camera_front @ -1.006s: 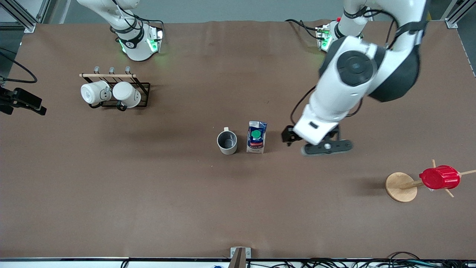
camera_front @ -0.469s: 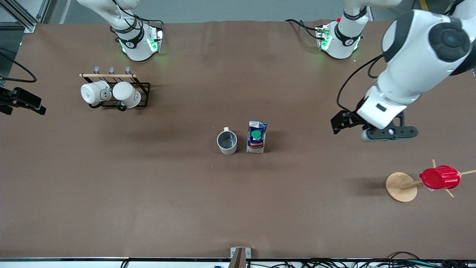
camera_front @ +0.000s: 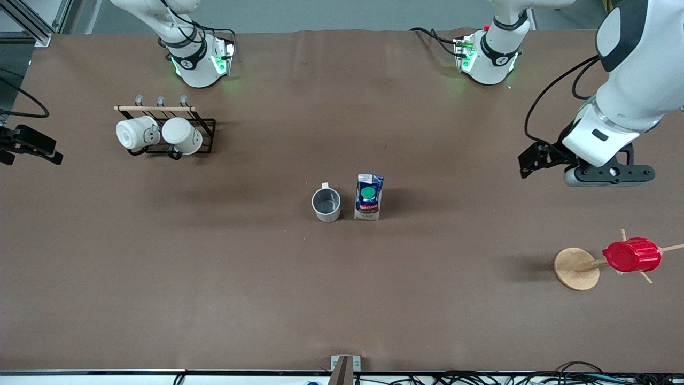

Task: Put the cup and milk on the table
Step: 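Open the left gripper and draw it back from the carton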

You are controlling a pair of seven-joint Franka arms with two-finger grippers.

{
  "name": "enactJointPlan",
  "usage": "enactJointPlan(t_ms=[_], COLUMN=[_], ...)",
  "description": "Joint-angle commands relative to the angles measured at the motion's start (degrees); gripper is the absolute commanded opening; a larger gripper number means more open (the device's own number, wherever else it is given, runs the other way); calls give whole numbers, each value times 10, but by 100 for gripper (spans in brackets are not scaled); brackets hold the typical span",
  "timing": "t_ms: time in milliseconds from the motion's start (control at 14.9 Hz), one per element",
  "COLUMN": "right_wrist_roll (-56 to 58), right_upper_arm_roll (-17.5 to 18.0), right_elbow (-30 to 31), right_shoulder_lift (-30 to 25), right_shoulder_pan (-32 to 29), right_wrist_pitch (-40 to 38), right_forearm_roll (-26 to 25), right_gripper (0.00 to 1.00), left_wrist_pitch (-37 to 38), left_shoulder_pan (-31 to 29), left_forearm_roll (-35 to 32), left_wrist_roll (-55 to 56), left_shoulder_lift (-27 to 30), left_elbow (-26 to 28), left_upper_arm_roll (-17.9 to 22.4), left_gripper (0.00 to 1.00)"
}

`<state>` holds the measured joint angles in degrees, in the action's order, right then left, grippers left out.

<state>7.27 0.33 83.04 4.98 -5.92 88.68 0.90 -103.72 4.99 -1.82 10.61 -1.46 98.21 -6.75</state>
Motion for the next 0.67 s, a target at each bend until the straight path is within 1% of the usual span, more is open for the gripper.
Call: enactJointPlan(t_ms=[0, 201, 335, 469, 603], right_wrist_roll=[70, 77, 67, 14, -4], right_upper_arm_roll=[7, 9, 11, 12, 10], right_elbow=[-6, -7, -10, -8, -8], right_shoulder_lift=[-1, -1, -7, -5, -4], right_shoulder_pan=[-22, -22, -20, -5, -1], right_wrist_pitch=[-5, -5, -19, -23, -21], right_forearm_roll=[4, 3, 4, -1, -1], right_gripper=[100, 100, 100, 100, 100], left_wrist_pitch=[23, 39, 45, 55, 59], left_shoulder_pan=[-24, -29, -31, -31, -24], left_forearm_roll=[-28, -9, 17, 25, 27], left_wrist_roll=[-13, -30, -30, -31, -50], left_shoulder_lift=[30, 30, 23, 19, 19], left_elbow=[12, -2, -23, -42, -45], left_upper_arm_roll=[-15, -12, -8, -5, 14], left_gripper=[100, 100, 100, 100, 100])
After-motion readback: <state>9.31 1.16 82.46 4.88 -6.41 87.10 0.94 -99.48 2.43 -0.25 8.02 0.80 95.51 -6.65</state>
